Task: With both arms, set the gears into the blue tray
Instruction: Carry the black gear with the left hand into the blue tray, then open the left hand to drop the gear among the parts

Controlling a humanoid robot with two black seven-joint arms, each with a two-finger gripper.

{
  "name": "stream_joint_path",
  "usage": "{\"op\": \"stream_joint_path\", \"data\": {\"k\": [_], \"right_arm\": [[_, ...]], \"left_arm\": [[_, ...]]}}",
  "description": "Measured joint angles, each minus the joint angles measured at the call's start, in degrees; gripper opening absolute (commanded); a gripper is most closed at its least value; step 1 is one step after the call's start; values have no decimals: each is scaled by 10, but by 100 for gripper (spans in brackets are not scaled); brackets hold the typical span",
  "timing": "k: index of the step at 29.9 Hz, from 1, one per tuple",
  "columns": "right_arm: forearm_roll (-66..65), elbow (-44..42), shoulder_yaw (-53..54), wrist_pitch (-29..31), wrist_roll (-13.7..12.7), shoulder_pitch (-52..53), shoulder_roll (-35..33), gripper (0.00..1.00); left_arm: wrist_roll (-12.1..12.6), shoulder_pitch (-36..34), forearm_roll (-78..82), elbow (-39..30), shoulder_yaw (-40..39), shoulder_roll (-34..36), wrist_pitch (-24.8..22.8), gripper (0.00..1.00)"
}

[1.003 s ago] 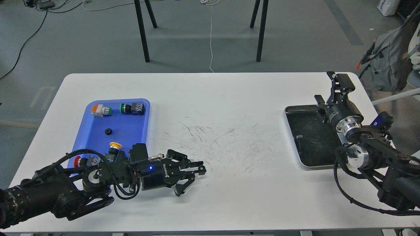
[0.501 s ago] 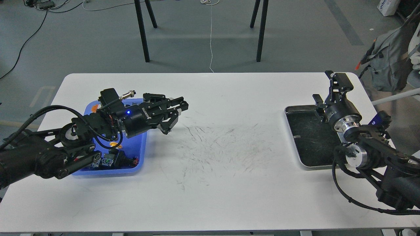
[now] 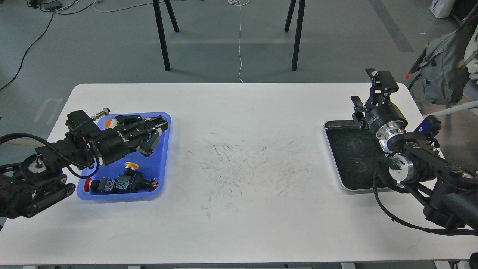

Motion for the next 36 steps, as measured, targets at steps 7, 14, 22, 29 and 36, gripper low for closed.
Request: {"op": "stream_joint_path", "data": {"k": [7,14,22,29,36], "right_arm": [[0,1,0,0,0,5,0,97],[-2,8,0,0,0,6,0,97],[-8,13,0,-5,0,6,0,97],[-8,21,0,-6,1,6,0,97],[-8,21,0,-6,1,6,-1,97]], "left_arm": [[0,19,-4,36,1,-7,0,11],[0,35,-6,47,2,-9,0,12],[0,40,-9,50,1,-13,0,15],[0,43,-9,74,1,-30,0,19],[0,44,-10,86,2,-34,0,24]]}}
